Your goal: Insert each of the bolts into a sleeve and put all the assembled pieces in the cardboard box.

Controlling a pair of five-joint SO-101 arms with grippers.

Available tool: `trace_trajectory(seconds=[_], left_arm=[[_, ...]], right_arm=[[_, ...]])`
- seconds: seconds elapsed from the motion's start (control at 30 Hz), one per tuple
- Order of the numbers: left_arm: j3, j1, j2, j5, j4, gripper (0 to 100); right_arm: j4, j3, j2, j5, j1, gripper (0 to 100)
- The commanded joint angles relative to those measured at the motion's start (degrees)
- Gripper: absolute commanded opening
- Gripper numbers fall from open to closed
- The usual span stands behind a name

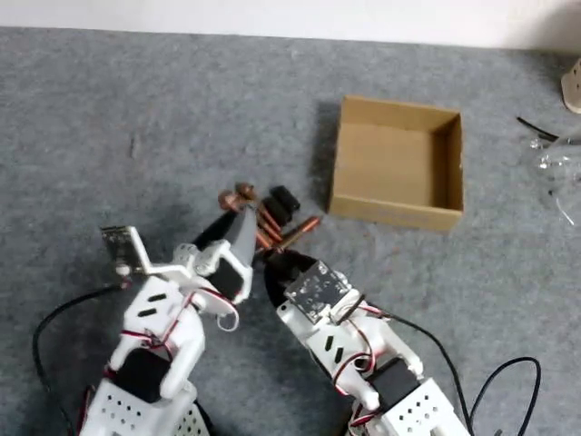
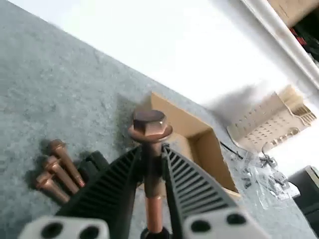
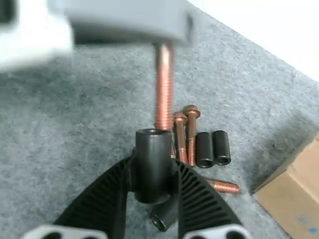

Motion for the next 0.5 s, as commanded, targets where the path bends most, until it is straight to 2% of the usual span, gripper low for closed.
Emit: trace_trajectory(seconds=[0.0, 0.13, 0.47], left_arm=[[2.86, 1.36, -1.01, -3.43, -7.56, 0], [3.38, 1.45, -1.01, -4.57, -9.93, 0], [-0.84, 1.63, -1.10, -4.13, 0.62, 0]], right_arm=[[-0.13, 8.48, -1.01, 0.88, -0.57, 0.4], [-0.13, 8.48, -1.01, 0.88, -0.48, 0.4], [-0.48, 8.48, -1.10, 0.88, 1.80, 0.4]])
